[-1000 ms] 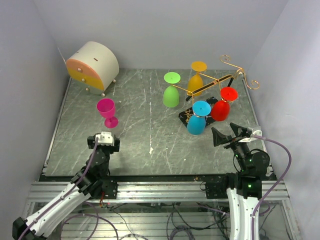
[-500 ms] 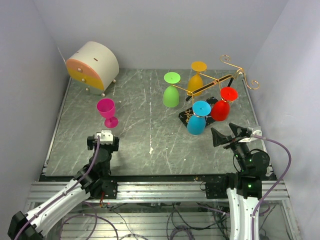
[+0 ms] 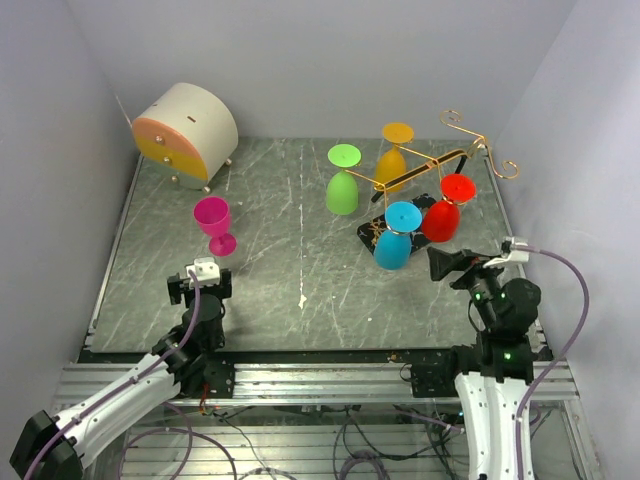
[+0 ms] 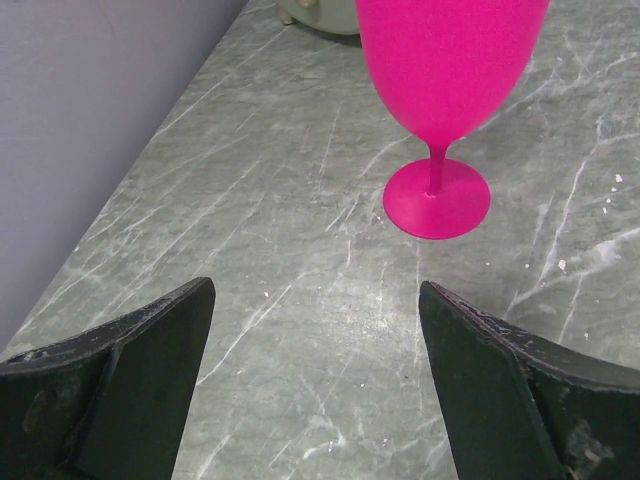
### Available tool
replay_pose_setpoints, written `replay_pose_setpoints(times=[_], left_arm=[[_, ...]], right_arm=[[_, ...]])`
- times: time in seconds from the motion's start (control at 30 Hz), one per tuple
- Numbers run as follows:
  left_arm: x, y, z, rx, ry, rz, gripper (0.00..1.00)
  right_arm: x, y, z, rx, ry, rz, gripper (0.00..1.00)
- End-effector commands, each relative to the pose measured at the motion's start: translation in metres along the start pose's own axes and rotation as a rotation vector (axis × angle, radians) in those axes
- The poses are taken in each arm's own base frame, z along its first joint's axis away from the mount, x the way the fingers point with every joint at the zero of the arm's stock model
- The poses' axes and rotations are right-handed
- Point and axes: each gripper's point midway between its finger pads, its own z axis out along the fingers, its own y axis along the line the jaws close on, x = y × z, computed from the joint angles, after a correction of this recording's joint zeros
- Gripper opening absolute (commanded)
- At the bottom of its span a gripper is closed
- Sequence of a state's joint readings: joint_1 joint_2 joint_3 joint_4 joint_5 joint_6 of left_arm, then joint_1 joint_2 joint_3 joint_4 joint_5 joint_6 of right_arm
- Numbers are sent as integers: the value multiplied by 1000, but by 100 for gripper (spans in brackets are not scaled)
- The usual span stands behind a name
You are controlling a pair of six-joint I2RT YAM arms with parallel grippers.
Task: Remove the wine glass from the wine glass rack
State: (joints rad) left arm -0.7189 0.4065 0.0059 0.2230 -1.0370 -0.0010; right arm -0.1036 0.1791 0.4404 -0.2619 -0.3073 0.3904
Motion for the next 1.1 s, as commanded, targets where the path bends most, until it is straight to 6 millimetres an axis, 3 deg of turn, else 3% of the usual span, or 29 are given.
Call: replay_pose_setpoints(times=[0.0,0.13,0.4,0.57,1.07], left_arm=[[-13,3,2,-37,-34,-97,94],[-13,4,2,-38,-32,-95,94],[-13,3,2,-37,-33,-97,94],[-13,3,2,-37,-33,-96,94],[-13,4,2,-37,-33,-96,94]], right_arm=[[36,-2,5,-13,142,73,100],[36,5,-1,-43,143,58,100],[23,13,-36,-32,71,-5,100],[32,11,-34,-30,124,7,100],[37,38,-47,-190,150,-55,100]])
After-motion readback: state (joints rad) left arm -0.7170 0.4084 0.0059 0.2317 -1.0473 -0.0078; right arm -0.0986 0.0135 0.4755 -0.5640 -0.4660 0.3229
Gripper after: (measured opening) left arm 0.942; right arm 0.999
